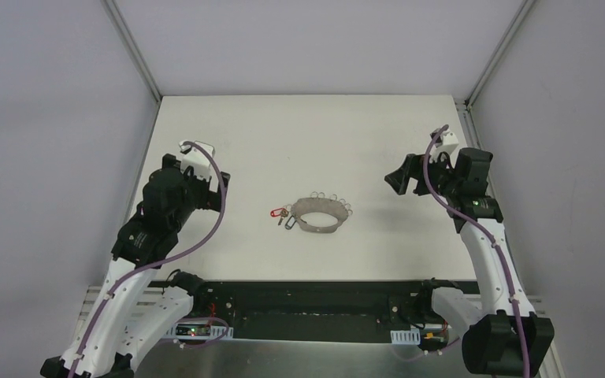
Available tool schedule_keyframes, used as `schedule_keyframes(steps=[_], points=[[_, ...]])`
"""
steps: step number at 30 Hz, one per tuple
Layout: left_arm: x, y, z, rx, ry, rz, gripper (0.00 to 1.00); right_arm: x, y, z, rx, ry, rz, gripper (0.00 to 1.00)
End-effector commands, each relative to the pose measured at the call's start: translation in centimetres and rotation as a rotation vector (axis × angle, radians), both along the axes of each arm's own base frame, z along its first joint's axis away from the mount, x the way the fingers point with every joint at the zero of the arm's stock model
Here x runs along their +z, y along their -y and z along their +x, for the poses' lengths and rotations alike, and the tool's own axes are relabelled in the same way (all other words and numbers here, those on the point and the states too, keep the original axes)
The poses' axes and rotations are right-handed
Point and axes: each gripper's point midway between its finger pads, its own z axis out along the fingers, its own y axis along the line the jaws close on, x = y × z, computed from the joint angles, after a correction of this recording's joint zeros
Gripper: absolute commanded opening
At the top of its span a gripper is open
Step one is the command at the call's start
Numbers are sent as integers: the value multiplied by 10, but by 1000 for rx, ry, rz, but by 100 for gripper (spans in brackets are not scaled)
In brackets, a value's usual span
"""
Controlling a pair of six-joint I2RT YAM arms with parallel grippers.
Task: Put the keys on the keyring
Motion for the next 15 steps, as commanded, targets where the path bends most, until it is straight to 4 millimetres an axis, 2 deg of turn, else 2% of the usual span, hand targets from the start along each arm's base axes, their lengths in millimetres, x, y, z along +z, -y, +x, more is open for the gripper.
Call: schedule_keyframes(steps=[1,8,15], points=[[1,-5,5,69,62,-85,99,23,8,5,-45,118,-16,98],[-5,-10,-1,62,98,-127,99,31,5,-6,-22,167,-16,98],[-8,-11,0,62,82,-140,99,31,4,-9,-16,161,-6,98]])
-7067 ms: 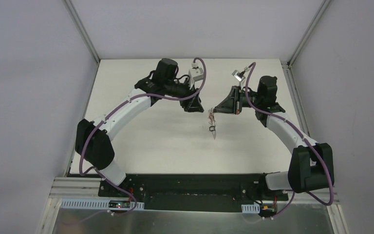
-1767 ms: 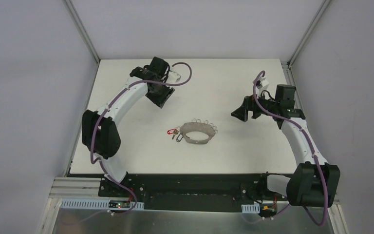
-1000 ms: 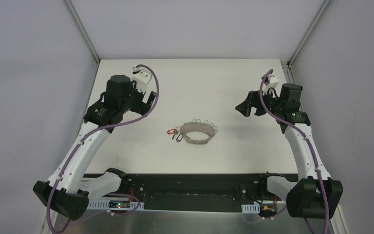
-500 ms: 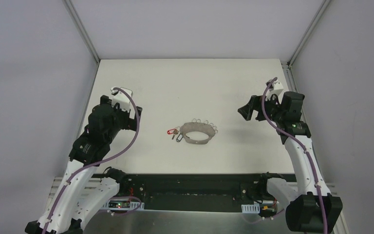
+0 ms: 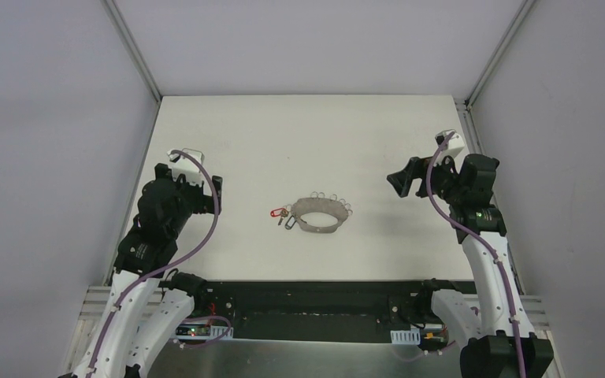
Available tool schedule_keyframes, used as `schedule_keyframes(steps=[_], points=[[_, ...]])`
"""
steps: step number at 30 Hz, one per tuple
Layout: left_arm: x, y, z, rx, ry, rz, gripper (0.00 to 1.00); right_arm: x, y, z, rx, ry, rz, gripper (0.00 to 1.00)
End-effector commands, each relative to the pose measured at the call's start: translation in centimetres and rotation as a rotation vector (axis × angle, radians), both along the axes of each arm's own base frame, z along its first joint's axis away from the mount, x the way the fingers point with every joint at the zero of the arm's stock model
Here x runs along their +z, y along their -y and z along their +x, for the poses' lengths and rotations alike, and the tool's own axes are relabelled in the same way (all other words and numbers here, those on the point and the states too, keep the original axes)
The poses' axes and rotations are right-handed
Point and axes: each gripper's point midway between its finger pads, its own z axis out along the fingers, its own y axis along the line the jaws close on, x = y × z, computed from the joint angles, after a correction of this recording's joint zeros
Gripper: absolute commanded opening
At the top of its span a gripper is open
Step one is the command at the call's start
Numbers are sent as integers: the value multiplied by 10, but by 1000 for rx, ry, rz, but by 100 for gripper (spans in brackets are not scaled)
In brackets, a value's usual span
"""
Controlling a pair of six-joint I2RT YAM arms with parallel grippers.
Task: Put the keys on the keyring
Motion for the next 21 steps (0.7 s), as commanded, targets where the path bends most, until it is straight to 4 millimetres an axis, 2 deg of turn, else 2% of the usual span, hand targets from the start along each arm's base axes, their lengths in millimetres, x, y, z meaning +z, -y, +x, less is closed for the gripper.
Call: schedule_keyframes(steps=[1,11,21], points=[[7,4,5,-8,28,-44,99,6,3,0,-3,33,6,98],[-4,19,3,-77,-26,-118,99,5,6,-1,-6,30,6,98],[-9,19,5,-68,-49,-143,99,6,7,-3,3,37,9,98]])
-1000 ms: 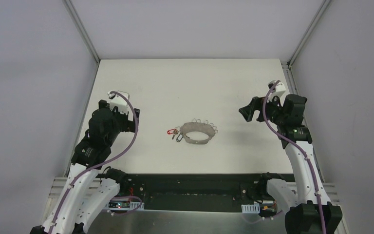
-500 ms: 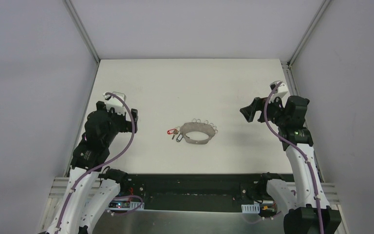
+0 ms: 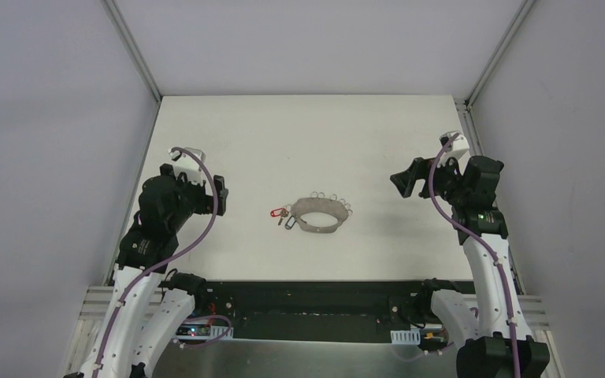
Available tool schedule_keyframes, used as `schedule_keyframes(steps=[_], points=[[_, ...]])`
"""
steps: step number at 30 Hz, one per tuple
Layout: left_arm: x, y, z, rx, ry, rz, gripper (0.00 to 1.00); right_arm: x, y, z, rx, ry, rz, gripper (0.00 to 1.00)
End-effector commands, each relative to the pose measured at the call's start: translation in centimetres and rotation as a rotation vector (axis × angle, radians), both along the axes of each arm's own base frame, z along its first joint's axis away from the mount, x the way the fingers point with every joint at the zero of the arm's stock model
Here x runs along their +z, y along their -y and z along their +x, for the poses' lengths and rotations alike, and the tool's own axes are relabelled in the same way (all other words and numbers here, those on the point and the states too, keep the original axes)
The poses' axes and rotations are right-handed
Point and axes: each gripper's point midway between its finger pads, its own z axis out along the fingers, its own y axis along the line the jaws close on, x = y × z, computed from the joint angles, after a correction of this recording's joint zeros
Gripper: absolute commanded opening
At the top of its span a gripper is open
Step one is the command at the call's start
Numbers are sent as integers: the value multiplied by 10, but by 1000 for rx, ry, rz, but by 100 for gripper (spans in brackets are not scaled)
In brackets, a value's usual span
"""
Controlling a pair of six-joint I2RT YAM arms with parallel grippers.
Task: Put the keys on the keyring
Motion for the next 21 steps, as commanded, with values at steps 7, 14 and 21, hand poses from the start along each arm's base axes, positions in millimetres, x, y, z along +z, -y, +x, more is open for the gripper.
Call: schedule_keyframes(steps=[7,14,21], points=[[-5,5,7,-5,-23,-45,99,4,-2,-3,31,27,5,98],[-7,5,8,-9,-34,-44,99,0,-1,0,25,12,6,98],[-10,5,8,-9,-40,-44,99,-1,1,1,19,10,1,98]])
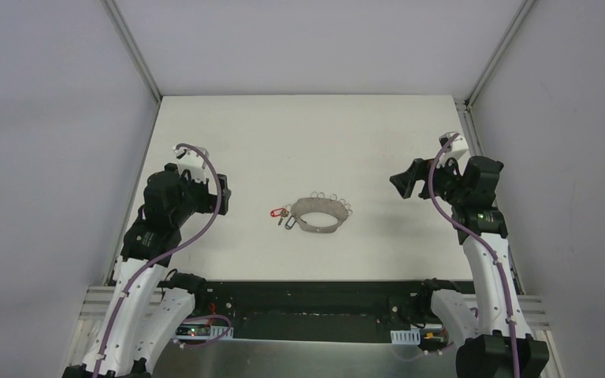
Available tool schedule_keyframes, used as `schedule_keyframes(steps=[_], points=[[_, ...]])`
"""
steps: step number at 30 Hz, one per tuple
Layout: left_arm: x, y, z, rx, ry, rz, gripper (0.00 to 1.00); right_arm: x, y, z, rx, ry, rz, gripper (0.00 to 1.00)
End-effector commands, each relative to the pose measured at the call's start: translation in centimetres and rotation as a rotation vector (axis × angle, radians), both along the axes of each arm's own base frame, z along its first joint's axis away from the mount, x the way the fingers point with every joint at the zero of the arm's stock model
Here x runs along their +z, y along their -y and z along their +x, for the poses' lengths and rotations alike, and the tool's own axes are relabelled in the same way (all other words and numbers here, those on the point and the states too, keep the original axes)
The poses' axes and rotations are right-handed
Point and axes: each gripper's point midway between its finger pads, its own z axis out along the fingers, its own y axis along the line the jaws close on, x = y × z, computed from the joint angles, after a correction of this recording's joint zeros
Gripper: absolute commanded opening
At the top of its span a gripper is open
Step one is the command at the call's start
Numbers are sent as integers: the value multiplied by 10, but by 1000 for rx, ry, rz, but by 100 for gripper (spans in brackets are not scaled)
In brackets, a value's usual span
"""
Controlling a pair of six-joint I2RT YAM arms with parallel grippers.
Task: Put the keys on the keyring
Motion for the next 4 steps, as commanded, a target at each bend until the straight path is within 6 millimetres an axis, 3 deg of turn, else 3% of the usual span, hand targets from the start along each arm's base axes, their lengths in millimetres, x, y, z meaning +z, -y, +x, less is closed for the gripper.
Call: schedule_keyframes(steps=[1,4], points=[[4,3,3,-6,19,-27,99,2,3,3,-1,19,-6,98],[3,3,3,-8,18,-29,99,4,2,2,3,21,-3,98]])
